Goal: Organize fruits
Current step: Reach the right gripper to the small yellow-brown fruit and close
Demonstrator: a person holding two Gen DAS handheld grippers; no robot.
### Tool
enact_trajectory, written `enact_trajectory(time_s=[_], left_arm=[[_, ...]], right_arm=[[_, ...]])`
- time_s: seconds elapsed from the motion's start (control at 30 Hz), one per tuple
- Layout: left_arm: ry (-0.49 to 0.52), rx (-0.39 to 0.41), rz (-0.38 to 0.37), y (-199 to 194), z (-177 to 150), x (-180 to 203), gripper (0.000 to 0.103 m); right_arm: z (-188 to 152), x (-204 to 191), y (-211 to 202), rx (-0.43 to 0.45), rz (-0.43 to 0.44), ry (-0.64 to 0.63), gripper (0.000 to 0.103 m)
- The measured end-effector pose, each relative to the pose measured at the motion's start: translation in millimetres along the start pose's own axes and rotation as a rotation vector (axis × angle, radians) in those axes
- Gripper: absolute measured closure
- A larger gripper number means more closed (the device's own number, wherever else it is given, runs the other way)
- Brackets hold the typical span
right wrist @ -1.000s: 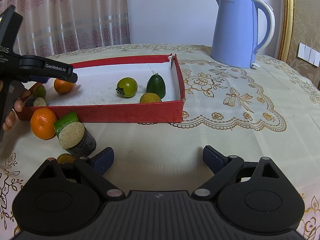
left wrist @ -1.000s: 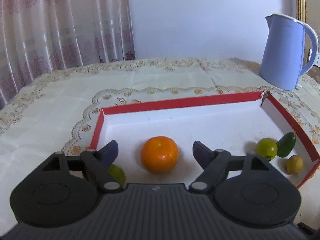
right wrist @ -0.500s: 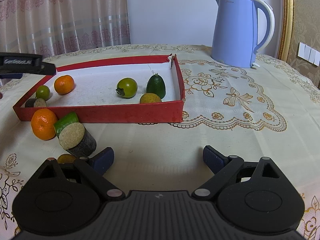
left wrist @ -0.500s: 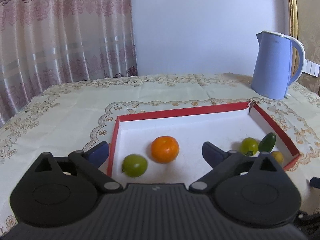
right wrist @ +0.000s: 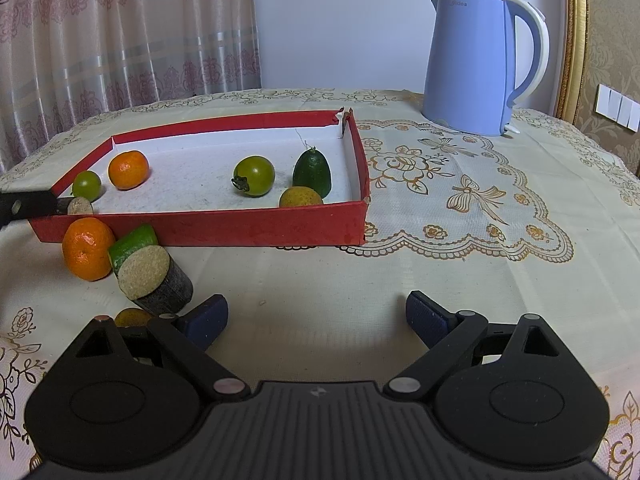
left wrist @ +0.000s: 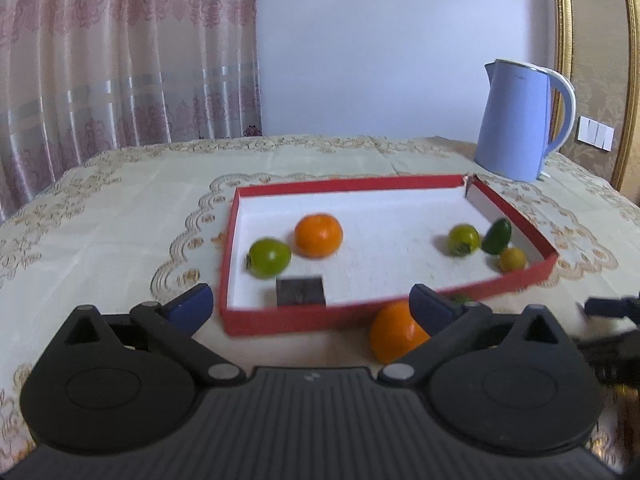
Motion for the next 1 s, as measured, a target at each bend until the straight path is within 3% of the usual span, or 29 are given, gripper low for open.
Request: enact_trajectory(time_s=[0.33, 0.5, 0.6, 0.87, 0.9, 0.97, 1.0], left_arm=[[-0.016, -0.054, -0.022, 2.5, -28.8, -0.3, 0.0], [-0.006, -0.096, -0.01, 11.2, -42.0, -4.6, 0.0], [-0.027, -0.122, -0.019, 17.7, -50.1, -7.6, 0.0], [-0.034, -0.136, -0.024, 20.5, -52.8, -7.8, 0.0], [-0.035, -0.136, -0.025, 20.5, -53.0, -7.9, 0.0], [-0.033, -0.138, -0.024, 20.5, -52.8, -7.6, 0.0], [-0.031, -0.139, -0.023, 21.2, -52.7, -7.7, 0.0]], right_arm=[[0.3, 1.0, -0.5, 0.001, 0.004, 0.004, 0.007], [3.0, 7.5, -23.5, 0.088, 0.031, 0.07, 0.006], [-6.7, -3.7, -38.4, 0.075, 0.093, 0.068, 0.007], [-12.4, -51.6, -56.2, 0.115, 0.134, -0.052, 0.008], [-13.5, -56.9, -55.8, 0.115, 0.136, -0.066, 0.011], [-16.2, -63.0, -52.1, 0.114, 0.112, -0.093, 0.033], [-17.9, -65.4, -49.3, 0.106, 0.105, -0.103, 0.037]])
Point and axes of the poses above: each gripper's, at about its wrist camera, not at the fingertips, and y roughly the way its jaws point, x to its right, z to its top, the point moved 10 cm from there along y, roughly the way its jaws point, and after that the axes turned 11 degrees about y, right-handed, at the moved point
